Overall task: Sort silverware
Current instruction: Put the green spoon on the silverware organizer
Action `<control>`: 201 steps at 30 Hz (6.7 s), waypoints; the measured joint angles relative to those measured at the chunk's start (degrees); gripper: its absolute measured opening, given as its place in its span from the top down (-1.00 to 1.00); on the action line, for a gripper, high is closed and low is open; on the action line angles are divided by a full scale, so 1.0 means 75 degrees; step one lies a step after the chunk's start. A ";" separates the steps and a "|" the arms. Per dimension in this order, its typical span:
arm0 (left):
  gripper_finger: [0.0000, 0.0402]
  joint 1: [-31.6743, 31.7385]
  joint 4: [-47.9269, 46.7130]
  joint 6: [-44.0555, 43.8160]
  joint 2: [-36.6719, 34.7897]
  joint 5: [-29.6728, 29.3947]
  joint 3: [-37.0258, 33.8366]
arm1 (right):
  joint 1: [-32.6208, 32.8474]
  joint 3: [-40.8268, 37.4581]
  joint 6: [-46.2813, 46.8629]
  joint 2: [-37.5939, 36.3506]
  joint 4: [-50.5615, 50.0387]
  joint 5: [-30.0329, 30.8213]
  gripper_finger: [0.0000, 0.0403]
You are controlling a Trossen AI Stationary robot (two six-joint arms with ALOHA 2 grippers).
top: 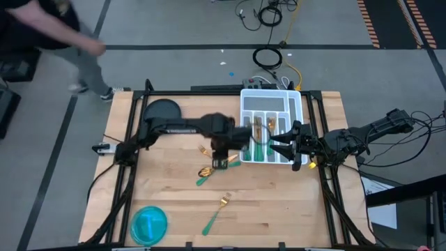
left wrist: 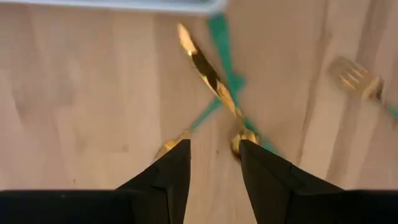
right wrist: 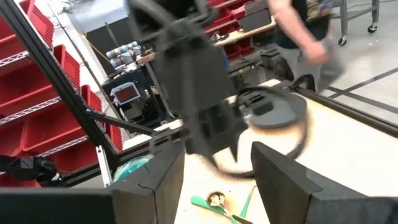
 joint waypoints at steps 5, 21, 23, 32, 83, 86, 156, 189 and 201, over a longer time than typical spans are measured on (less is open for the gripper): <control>0.28 -0.0527 0.0827 0.0025 -0.0081 0.0118 -0.0361 | 0.0006 -0.0001 0.0140 0.0000 -0.0053 0.0000 0.12; 0.28 -0.0445 0.3802 -0.1124 -0.2479 -0.0116 -0.5166 | 0.0023 0.0000 0.0310 0.0003 -0.0309 -0.0031 0.12; 0.28 -0.0443 0.4542 -0.1393 -0.2914 -0.0134 -0.6104 | 0.0023 -0.0001 0.0265 0.0003 -0.0310 -0.0030 0.12; 0.28 -0.0764 0.6224 -0.1936 -0.3160 -0.0128 -0.8065 | 0.0020 -0.0001 0.0252 0.0003 -0.0362 -0.0014 0.12; 0.94 -0.1057 0.7208 -0.1668 -0.2207 -0.0489 -0.8004 | 0.0012 -0.0002 0.0482 0.0000 -0.0307 0.0037 0.12; 0.94 -0.1057 0.6950 -0.1671 -0.2207 -0.0486 -0.7810 | 0.0012 0.0000 0.0481 0.0001 -0.0341 0.0037 0.12; 0.94 0.0986 2.0734 -0.0710 -0.4422 0.3711 -0.7600 | -0.1758 -0.0002 0.5119 0.2427 0.7015 -0.1270 0.12; 0.94 0.1193 2.0606 -0.0695 -0.4430 0.3884 -0.7591 | -0.2508 0.2602 0.5110 0.4284 0.5927 -0.3975 0.51; 0.94 0.1208 2.0702 -0.0655 -0.4430 0.3866 -0.7591 | -0.2731 0.2602 0.4904 0.4284 0.5947 -0.4053 0.84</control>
